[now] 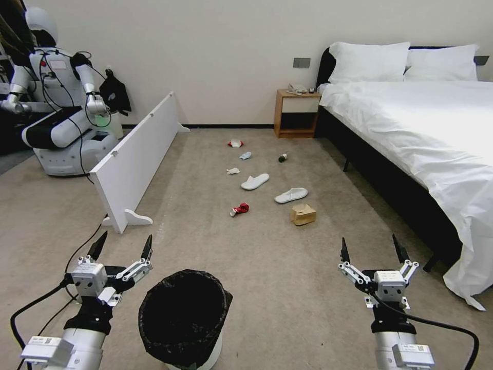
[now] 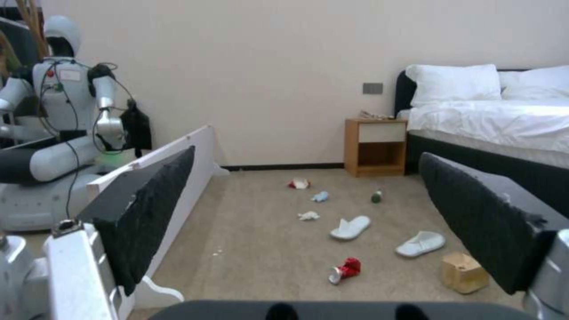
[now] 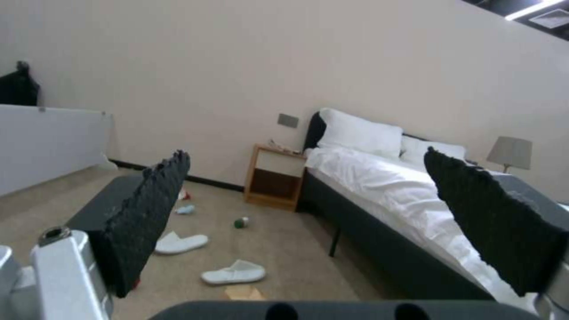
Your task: Pick up the trash bin, then pick up the garbage from the floor and place it into the trash bin.
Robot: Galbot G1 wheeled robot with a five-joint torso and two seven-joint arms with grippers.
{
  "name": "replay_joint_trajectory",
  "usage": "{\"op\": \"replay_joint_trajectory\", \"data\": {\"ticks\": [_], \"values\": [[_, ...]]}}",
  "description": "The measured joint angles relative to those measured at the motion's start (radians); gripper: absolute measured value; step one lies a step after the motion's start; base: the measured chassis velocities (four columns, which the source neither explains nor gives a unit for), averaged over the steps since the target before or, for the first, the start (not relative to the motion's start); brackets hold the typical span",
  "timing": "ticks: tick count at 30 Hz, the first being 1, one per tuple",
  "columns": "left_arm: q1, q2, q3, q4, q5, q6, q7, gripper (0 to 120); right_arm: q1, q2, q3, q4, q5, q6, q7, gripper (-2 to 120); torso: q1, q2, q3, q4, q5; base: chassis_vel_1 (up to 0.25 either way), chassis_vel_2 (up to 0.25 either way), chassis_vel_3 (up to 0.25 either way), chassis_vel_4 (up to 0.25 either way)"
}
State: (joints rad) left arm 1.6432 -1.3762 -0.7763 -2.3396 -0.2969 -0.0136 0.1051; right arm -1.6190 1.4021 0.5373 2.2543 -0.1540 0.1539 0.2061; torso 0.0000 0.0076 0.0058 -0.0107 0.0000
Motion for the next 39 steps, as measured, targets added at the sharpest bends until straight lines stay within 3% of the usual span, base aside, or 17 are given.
{"op": "replay_joint_trajectory", "data": {"ticks": [14, 23, 26, 29, 32, 35, 38, 39], "values": [[0.006, 0.0, 0.005, 0.0, 0.003, 0.002, 0.006, 100, 0.0, 0.001, 0.004, 0.002, 0.007, 0.002, -0.008, 100, 0.0, 0.0, 0.0, 0.0, 0.0, 0.0, 0.0, 0.0, 0.0], [0.018, 0.001, 0.018, -0.007, -0.006, 0.055, 0.016, 100, -0.002, 0.003, 0.011, 0.002, 0.011, 0.008, -0.013, 100, 0.0, 0.0, 0.0, 0.0, 0.0, 0.0, 0.0, 0.0, 0.0], [0.028, 0.012, 0.008, -0.008, -0.006, 0.101, 0.018, 100, -0.004, 0.002, 0.014, 0.002, 0.016, 0.011, -0.014, 100, 0.0, 0.0, 0.0, -0.0001, 0.0, 0.0, 0.0, 0.0, 0.0], [0.06, 0.031, -0.003, -0.01, -0.01, 0.207, 0.019, 100, -0.009, -0.001, 0.025, 0.001, 0.029, 0.015, -0.015, 100, 0.0, 0.0, 0.0, 0.0, 0.0, 0.0, 0.0, 0.0, 0.0], [0.063, 0.035, -0.005, -0.006, -0.01, 0.218, 0.019, 100, -0.01, -0.002, 0.028, 0.0, 0.033, 0.016, -0.015, 100, 0.0, 0.0, 0.0, 0.0, 0.0001, 0.0, 0.0, 0.0, 0.0], [0.071, 0.052, -0.011, 0.027, -0.012, 0.27, 0.013, 100, -0.013, -0.003, 0.038, -0.001, 0.045, 0.02, -0.015, 100, 0.0, 0.0, 0.0, 0.0, 0.0, 0.0, 0.0, 0.0, 0.0], [0.067, 0.077, -0.009, 0.082, -0.066, 0.368, -0.025, 99, -0.023, -0.005, 0.051, -0.005, 0.055, 0.027, -0.015, 100, 0.0, 0.0, 0.0, 0.0, 0.0, 0.0, 0.0, 0.0, 0.0], [0.067, 0.077, -0.009, 0.082, -0.066, 0.368, -0.025, 99, -0.023, -0.005, 0.051, -0.005, 0.055, 0.027, -0.015, 100, 0.0, 0.0, 0.0, 0.0, 0.0, 0.0, 0.0, 0.0, 0.0]]}}
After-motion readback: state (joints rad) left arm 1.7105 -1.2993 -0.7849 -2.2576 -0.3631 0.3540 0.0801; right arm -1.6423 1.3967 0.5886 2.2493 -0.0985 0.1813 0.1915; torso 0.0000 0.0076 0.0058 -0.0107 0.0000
